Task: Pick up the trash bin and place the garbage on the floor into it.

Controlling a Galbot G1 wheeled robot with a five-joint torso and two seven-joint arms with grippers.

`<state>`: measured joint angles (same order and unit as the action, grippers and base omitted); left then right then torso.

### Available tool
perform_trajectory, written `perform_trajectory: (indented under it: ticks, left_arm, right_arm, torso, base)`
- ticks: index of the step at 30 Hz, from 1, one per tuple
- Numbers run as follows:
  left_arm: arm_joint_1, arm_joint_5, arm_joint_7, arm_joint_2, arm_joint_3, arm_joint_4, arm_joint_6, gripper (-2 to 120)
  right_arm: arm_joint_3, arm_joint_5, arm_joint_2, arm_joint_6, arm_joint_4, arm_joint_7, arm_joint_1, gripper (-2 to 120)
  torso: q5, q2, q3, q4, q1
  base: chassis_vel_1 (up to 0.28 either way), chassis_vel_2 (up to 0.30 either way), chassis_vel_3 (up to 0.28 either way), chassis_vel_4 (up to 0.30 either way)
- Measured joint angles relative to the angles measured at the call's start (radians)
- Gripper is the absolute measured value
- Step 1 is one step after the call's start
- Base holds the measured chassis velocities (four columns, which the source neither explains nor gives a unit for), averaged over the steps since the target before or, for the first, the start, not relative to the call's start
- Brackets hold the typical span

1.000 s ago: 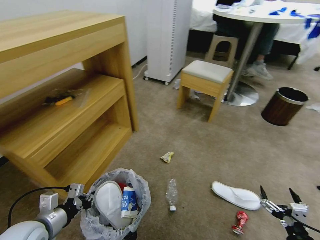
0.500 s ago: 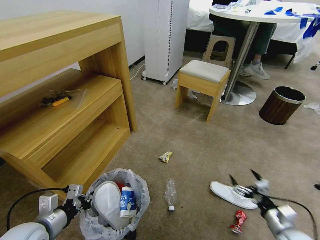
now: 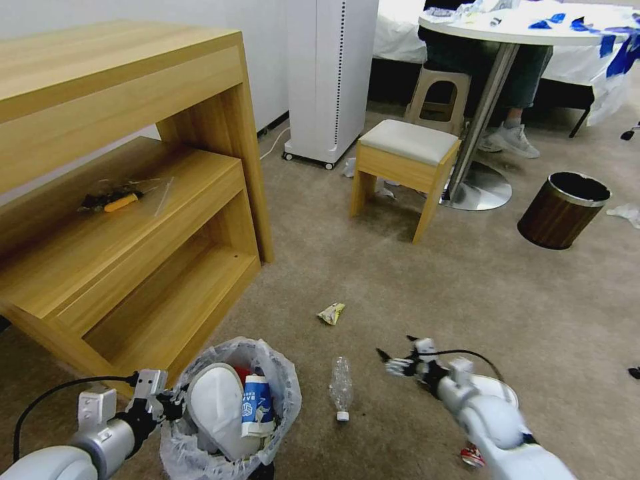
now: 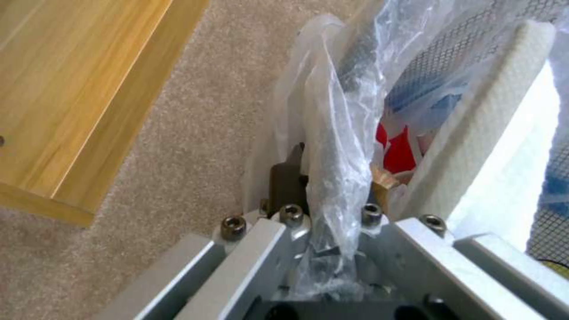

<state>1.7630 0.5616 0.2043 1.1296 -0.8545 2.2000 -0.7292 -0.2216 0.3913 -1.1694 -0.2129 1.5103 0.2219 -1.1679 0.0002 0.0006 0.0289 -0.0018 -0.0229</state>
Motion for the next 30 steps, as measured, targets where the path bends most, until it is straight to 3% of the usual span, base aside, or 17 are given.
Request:
perform_trajectory:
  ticks: [5,8,13,22,27,30]
  left_arm:
    - [0.0,0.0,0.0,-0.001,0.002,0.001,0.0,0]
    - [-0.001,0.0,-0.001,0.0,0.002,0.004,0.0,0]
    - [0.002,0.0,-0.001,0.002,-0.002,0.004,0.0,0]
    - [-0.002,0.0,0.001,0.0,-0.002,0.002,0.001,0]
    - [-0.005,0.0,0.001,-0.001,0.0,0.003,0.003,0]
    - [-0.004,0.0,0.002,0.0,-0.003,0.004,0.004,0]
  right_arm:
    - [0.078,0.029,-0.032,-0.054,-0.034,-0.05,0.05,100]
    - [0.163,0.106,-0.049,-0.152,-0.044,-0.161,0.07,100]
    - [0.207,0.155,-0.041,-0.24,-0.034,-0.242,0.061,100]
    - [0.218,0.216,-0.054,-0.306,-0.066,-0.256,0.092,100]
    - [0.227,0.331,-0.07,-0.37,-0.073,-0.316,0.115,99]
    - [0.23,0.406,-0.075,-0.405,-0.073,-0.363,0.116,89]
  torso:
    - [0.0,0.0,0.0,0.0,0.0]
    - [0.0,0.0,0.0,-0.0001,0.0]
    - [-0.0001,0.0,0.0,-0.0002,0.0]
    - [-0.0001,0.0,0.0,-0.0002,0.0]
    - [0.0,0.0,0.0,-0.0001,0.0]
    - [0.0,0.0,0.0,-0.0002,0.0]
  base:
    - [0.0,0.0,0.0,0.0]
    - [0.0,0.0,0.0,0.0]
    - [0.0,0.0,0.0,0.0]
    - [0.0,0.0,0.0,0.0]
    - [0.0,0.0,0.0,0.0]
    - [0.0,0.0,0.0,0.0]
